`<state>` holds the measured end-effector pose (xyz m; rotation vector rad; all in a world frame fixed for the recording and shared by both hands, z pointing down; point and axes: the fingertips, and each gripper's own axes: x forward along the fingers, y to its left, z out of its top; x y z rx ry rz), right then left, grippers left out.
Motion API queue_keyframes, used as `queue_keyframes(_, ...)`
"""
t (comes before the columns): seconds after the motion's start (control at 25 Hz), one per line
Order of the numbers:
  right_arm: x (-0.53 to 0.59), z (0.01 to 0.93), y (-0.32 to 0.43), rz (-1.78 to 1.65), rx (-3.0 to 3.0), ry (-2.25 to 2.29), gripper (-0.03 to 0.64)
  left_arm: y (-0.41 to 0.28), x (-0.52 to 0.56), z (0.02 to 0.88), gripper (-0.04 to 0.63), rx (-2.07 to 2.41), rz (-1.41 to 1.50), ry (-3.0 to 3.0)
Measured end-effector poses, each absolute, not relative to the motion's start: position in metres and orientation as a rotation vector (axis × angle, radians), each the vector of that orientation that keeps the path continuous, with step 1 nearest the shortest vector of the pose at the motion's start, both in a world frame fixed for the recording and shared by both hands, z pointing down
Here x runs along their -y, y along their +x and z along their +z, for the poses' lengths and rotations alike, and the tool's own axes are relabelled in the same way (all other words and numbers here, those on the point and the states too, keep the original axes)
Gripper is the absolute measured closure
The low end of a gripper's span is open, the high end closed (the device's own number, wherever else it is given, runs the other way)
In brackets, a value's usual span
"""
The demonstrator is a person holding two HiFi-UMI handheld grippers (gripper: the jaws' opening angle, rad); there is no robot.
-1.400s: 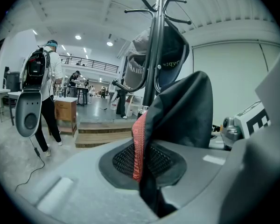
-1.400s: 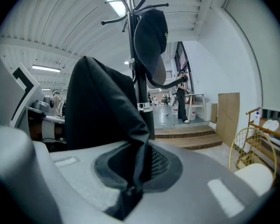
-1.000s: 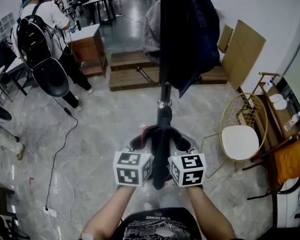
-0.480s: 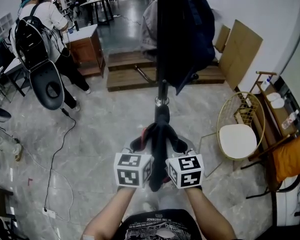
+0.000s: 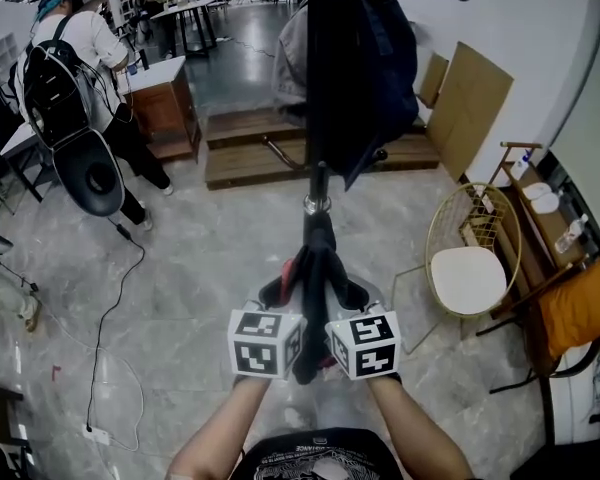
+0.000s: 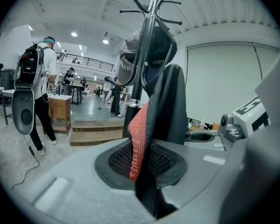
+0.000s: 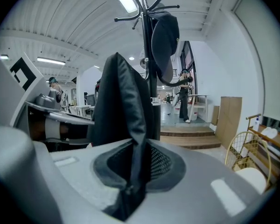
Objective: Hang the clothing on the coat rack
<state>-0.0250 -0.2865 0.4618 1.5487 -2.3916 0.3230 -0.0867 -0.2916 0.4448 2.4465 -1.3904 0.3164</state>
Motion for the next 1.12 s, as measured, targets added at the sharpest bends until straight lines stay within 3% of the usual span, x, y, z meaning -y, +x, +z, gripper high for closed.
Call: queue_keyframes(1.12,0.253,0.443,-0.026,0.32,2.431,1.506,0.545,-0.092,0.255,0.432,0.471,1.47,0.307,2.414)
